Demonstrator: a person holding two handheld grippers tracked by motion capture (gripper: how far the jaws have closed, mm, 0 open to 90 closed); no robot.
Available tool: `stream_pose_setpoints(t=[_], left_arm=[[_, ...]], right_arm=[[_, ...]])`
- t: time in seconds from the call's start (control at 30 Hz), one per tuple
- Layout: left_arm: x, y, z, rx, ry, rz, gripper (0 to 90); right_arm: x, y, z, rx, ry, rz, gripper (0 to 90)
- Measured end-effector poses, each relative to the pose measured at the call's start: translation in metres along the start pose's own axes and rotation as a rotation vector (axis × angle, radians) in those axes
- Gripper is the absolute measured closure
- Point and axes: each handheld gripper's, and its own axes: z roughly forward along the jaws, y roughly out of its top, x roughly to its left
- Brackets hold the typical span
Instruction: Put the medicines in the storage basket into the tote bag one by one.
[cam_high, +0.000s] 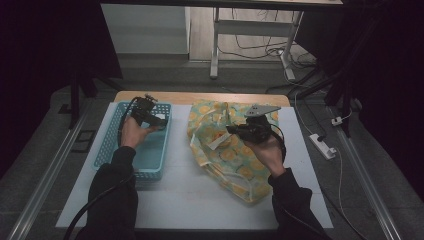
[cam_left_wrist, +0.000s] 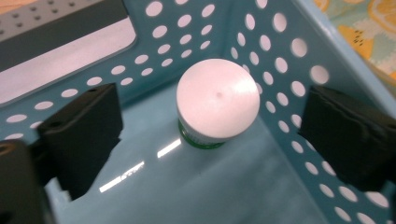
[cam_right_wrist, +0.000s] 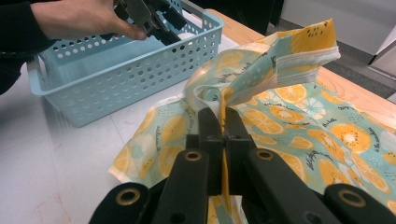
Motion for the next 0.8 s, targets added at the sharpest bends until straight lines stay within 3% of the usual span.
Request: stream_pose_setpoints(t=[0.27,0.43,0.63,0.8], left_arm=[[0.0,0.005,0.005,0.006,0.015,-0.016,30.8],[0.0,0.006,0.006,0.025,-0.012,-0.029,48.7],[-0.004,0.007,0.004,0.045,0.01,-0.043,50.0],[-0.004,0.005,-0.005,0.022,0.007,-0.04,50.2]], right_arm=[[0.0,0.0,0.001,0.001,0.001,0.001,89.7],[0.0,0.0,0.0,-0.001,0.0,-0.001,89.7],[0.0,0.0,0.0,-0.002,0.0,-0.001,89.7],[0.0,0.0,-0.001,-0.003,-0.001,-0.001,89.7]])
